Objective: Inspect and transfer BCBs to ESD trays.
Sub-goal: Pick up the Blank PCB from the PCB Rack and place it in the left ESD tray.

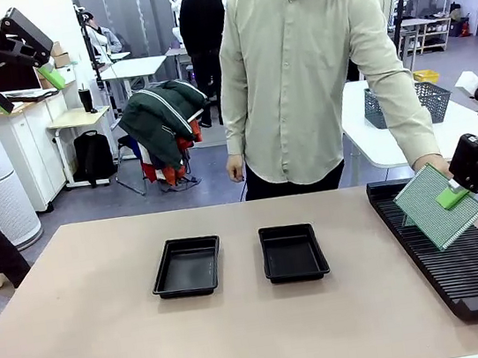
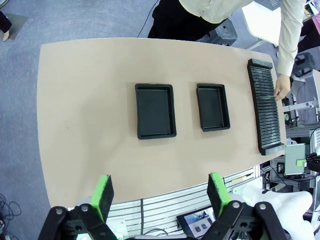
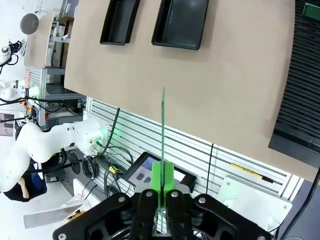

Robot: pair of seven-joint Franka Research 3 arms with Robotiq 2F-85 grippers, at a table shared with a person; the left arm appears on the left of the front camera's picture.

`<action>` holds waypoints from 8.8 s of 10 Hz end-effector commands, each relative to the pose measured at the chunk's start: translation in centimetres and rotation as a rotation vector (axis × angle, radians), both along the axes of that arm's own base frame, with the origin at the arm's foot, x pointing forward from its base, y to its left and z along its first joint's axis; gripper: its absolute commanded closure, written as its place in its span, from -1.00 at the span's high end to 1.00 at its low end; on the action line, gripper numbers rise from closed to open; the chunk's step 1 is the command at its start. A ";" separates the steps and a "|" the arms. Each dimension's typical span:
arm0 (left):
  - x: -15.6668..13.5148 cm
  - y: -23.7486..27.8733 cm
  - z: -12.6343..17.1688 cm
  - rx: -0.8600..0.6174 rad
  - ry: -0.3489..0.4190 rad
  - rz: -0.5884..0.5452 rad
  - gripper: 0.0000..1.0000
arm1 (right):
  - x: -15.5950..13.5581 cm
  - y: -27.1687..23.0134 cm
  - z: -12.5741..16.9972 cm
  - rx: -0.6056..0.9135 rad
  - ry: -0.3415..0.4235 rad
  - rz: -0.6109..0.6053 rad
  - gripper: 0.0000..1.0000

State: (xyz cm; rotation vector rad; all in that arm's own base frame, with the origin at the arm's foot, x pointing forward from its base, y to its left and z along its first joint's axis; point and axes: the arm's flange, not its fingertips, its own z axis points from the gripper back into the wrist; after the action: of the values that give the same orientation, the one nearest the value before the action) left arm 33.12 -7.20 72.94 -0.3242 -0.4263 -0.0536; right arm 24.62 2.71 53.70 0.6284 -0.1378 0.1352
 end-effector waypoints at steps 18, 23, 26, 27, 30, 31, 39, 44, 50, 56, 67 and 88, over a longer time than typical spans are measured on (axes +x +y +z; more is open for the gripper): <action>0.0 0.1 -0.1 -0.002 0.002 0.002 1.00 | 11.3 18.8 -4.3 0.187 0.161 -0.120 -0.95; 0.0 0.1 -0.1 -0.002 0.002 0.002 1.00 | 15.5 27.2 -11.1 0.282 0.151 -0.117 -0.95; 0.0 0.1 -0.1 -0.002 0.002 0.002 1.00 | 17.8 32.0 -13.7 0.299 0.115 -0.093 -0.95; 0.0 0.1 -0.1 -0.002 0.002 0.002 1.00 | 18.4 33.2 -14.4 0.313 0.105 -0.103 -0.95; 0.0 0.1 -0.1 -0.002 0.002 0.002 1.00 | 20.6 36.0 -17.4 0.362 0.106 -0.115 -0.95; 0.0 0.1 -0.1 -0.002 0.002 0.002 1.00 | 21.0 36.4 -18.1 0.374 0.102 -0.128 -0.95; 0.0 0.1 -0.1 -0.002 0.002 0.002 1.00 | 22.3 39.3 -24.0 0.328 0.099 -0.155 -0.95; 0.0 0.1 -0.1 -0.002 0.002 0.002 1.00 | 23.2 40.1 -25.9 0.297 0.130 -0.185 -0.95; 0.0 0.1 -0.1 -0.002 0.002 0.002 1.00 | 23.7 40.5 -26.8 0.266 0.174 -0.191 -0.95; 0.0 0.1 -0.1 -0.002 0.002 0.002 1.00 | 23.4 39.9 -26.9 0.287 0.166 -0.167 -0.95; 0.0 0.1 -0.1 -0.002 0.002 0.002 1.00 | 23.3 41.5 -24.8 0.120 0.141 -0.190 -0.44; 0.0 0.1 -0.1 -0.002 0.002 0.002 1.00 | 20.7 44.3 -12.8 -0.504 -0.003 -0.125 1.00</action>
State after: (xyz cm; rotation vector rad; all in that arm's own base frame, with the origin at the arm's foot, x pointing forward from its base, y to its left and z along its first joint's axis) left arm 33.11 -7.23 72.97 -0.3240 -0.4269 -0.0542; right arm 45.55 46.77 40.86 0.1081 -0.1405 0.0430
